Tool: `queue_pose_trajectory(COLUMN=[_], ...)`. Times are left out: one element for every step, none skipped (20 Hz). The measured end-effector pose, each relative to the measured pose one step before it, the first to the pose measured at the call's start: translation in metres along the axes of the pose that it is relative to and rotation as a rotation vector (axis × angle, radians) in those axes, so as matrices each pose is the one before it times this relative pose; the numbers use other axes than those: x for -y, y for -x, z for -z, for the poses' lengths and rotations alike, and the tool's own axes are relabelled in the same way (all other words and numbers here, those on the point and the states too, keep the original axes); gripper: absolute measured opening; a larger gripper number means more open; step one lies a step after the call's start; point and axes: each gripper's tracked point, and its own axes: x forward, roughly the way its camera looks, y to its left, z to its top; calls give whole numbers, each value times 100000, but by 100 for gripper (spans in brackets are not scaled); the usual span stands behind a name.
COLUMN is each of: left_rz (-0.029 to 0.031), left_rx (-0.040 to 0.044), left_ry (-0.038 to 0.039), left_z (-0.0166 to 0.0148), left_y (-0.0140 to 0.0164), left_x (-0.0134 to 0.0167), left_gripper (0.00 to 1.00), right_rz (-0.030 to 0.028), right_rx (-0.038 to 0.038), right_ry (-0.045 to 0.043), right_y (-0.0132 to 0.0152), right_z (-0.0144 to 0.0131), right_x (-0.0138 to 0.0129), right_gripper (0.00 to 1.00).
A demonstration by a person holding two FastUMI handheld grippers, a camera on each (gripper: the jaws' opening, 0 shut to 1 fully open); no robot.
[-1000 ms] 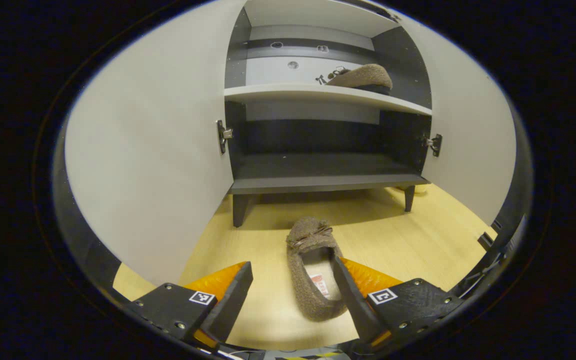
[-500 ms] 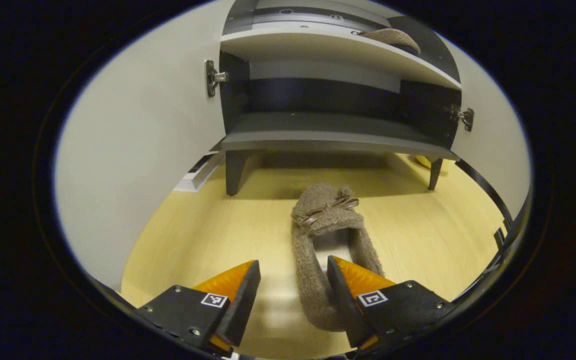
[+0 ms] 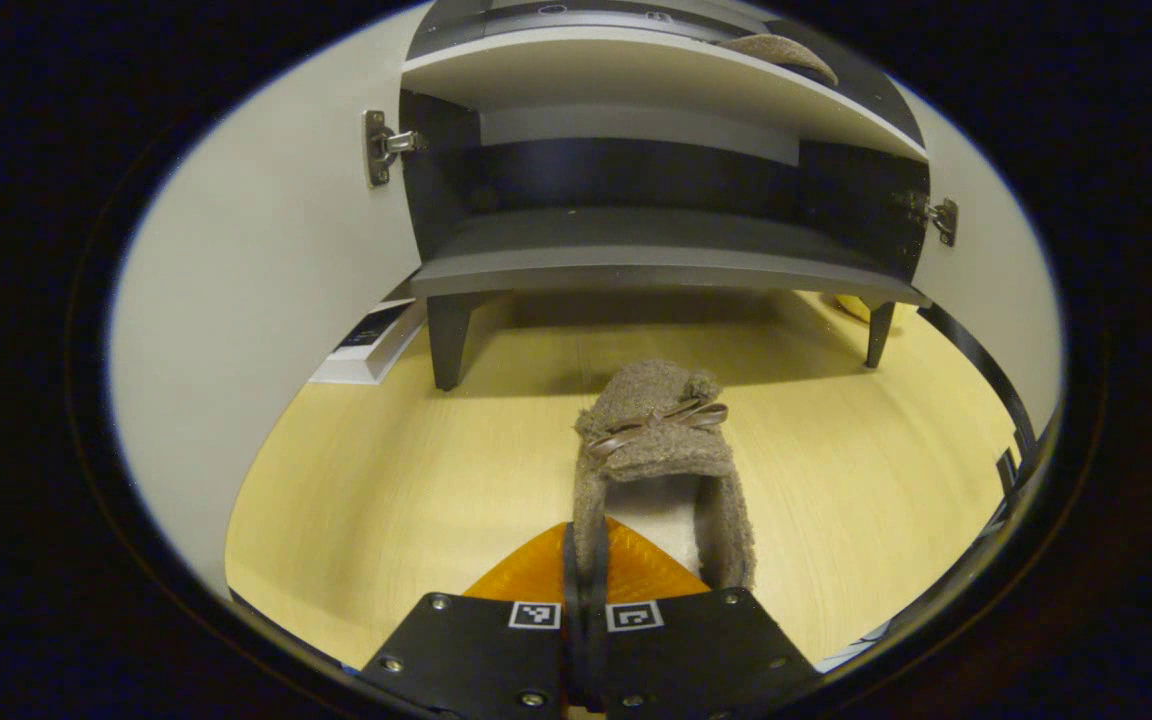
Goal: Grab one shoe with the right hand and put it into the shoe cabinet, grab the other shoe with the left hand and put it into the shoe cabinet; then close the right door with the right hand and the left door with the left hand.
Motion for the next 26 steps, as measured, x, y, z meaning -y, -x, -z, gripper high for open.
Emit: queue_pose_trajectory(left_rz=[453,208,-244,-390,-248,246,653,418,629,327,326,153,207,444,-496,-89,-226,36,301,207,294,101,491,185,711,213], left_rx=[399,488,1179,1248,730,-444,460,720,975,1191,1562,1453,1341,1107,1407,1620,1617,1852,2196,2514,2677,2609,2670,2363,2366,2461], left_ry=[1435,1845,1184,328,-304,-136,456,896,1041,638,333,38,273,257,361,458,629,398,165,-331,-274,-265,-358,-245,-438,-320], left_z=[-58,-3,-289,-345,-235,35,7,-263,-392,-472,-531,-503,-502,-604,-744,-847,-967,-1145,-1370,-1251,-1406,-1308,-1348,-1274,-1313,-1266], left_y=[97,51,54,173,167,229,363,0,125,199,315,349,216,90,175,502,378,358,339,560,404,406,436,420,382,445], left_x=[55,-87,-185,-257,-105,6,86,-189,-105,-111,-67,56,189,96,-102,31,3,76,233,204,140,149,255,237,398,213], left_gripper=[7,7,1,1,1,1,1,1,1,1,1,0,1,1,1,1,1,1,1,1,1,1,1,1,1,1], right_rz=[-688,-608,-349,-329,-204,-263,-63,253,257,149,-162,-397,-587,-327,-310,-386,-284,31,121,163,104,46,119,109,196,228], right_rx=[-126,-237,-140,9,220,309,682,771,774,716,379,-81,-158,21,97,156,202,356,329,6,-125,141,91,106,246,58], right_ry=[198,127,73,-7,-146,-296,-247,-79,180,312,348,210,28,-139,-136,-15,149,265,257,119,-196,-537,-394,-227,-45,55], right_y=[-63,-116,-66,-97,5,-28,-81,-98,25,9,-26,-26,44,-28,-35,41,15,64,6,7,27,9,-44,38,71,-33], right_z=[93,73,42,-47,-122,-129,-281,-200,-199,-90,-48,13,11,8,-59,-81,-80,-94,-142,26,100,-86,-57,-63,-79,-26], right_x=[-211,-203,-153,-56,-66,-101,-53,23,59,-7,-134,-156,-201,-148,-131,-173,-86,46,17,33,-6,-26,13,4,24,48], right_gripper=[98,98,98,98,98,98,98,98,98,97,98,97,98,98,98,98,97,98,98,98,98,98,98,98,98,98])
